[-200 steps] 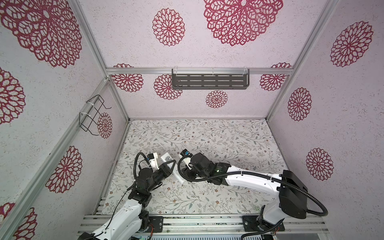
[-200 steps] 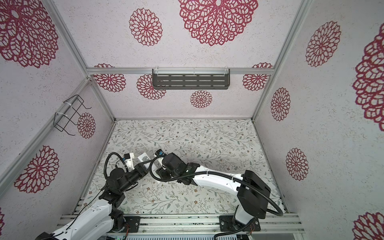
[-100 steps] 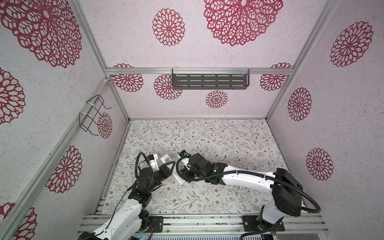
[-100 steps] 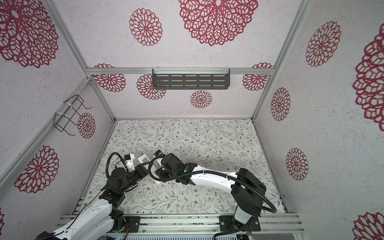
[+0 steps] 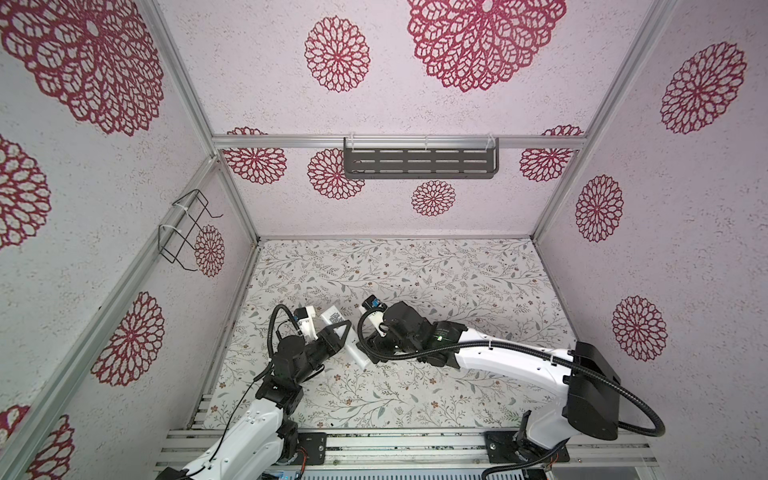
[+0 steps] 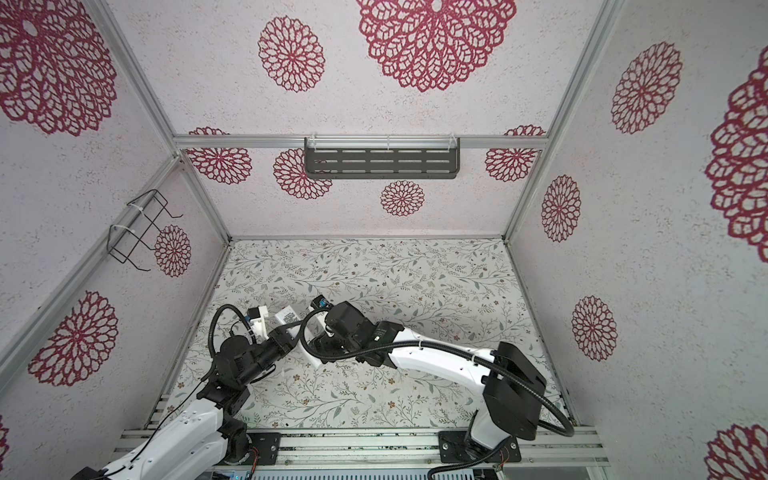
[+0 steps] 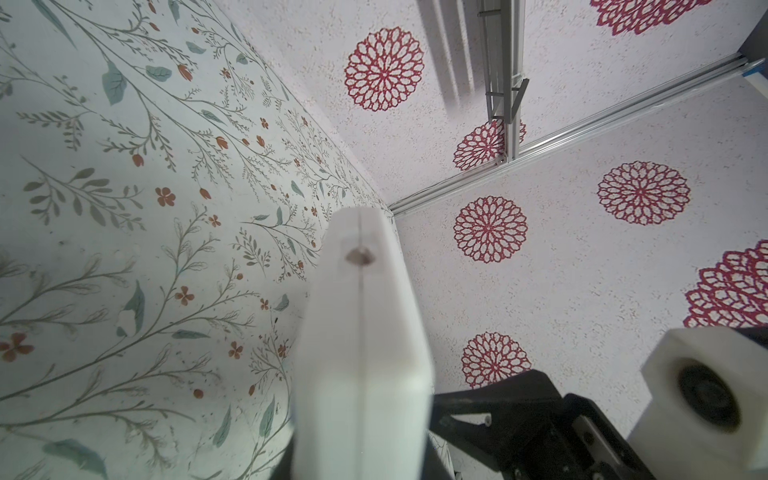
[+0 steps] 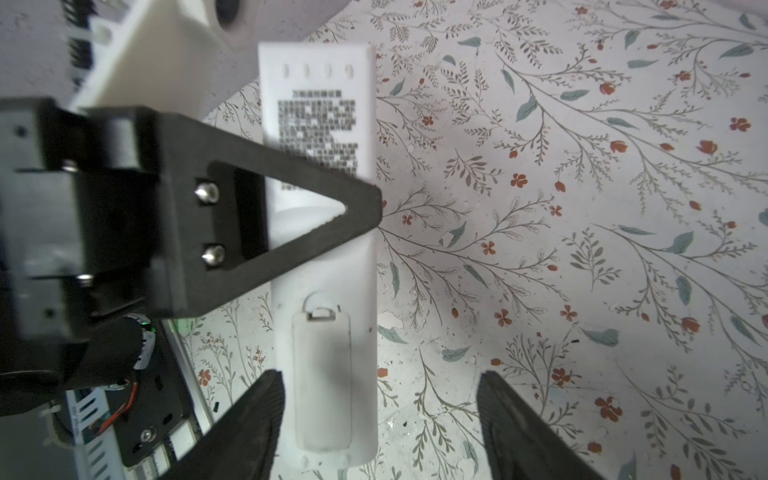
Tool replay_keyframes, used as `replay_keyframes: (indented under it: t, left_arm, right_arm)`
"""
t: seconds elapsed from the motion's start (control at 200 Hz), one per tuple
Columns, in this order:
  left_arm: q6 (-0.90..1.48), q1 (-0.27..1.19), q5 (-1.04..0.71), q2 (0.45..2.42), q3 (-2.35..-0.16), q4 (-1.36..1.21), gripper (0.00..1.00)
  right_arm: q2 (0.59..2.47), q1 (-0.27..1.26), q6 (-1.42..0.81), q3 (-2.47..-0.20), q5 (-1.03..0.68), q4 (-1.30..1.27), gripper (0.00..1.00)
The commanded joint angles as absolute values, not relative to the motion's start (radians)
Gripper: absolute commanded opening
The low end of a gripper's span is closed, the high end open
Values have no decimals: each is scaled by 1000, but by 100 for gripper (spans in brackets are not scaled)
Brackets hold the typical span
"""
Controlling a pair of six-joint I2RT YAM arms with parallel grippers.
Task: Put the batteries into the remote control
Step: 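Press the cover shut on the remote with the right gripper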
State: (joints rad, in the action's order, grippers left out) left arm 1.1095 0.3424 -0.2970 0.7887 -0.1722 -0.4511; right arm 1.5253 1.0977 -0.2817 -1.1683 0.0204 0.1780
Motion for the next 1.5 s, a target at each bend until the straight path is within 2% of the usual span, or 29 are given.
replay_keyframes:
  t: [0.0, 0.51, 0.66, 0.755, 1.156, 1.256, 1.441, 1.496]
  left_arm:
    - [1121, 349, -288, 767, -207, -488, 0]
    - [1143, 354, -270, 757, -211, -487, 0]
    - [1142, 354, -268, 767, -216, -489, 0]
    - [1142, 355, -268, 770, -218, -489, 1]
    - [1136, 356, -262, 802, -224, -497, 5]
    - [1129, 356, -265, 812, -233, -494, 15]
    - [1113, 356, -262, 812, -245, -483, 55]
    - [1106, 356, -267, 806, -248, -472, 62]
  right_arm:
    - [1449, 1083, -292, -1117, -21, 118, 83]
    - [1576, 1100, -266, -1119, -148, 25, 86]
    - [1635, 1111, -252, -1149, -141, 46, 82]
    - [1649, 1112, -247, -1154, -129, 49, 75]
    - [1649, 1114, -236, -1155, -95, 58, 24]
    - [1632, 1112, -236, -1140, -76, 50, 16]
    - [1571, 1067, -267, -1077, -107, -7, 9]
    - [1541, 1032, -280, -1048, -146, -29, 9]
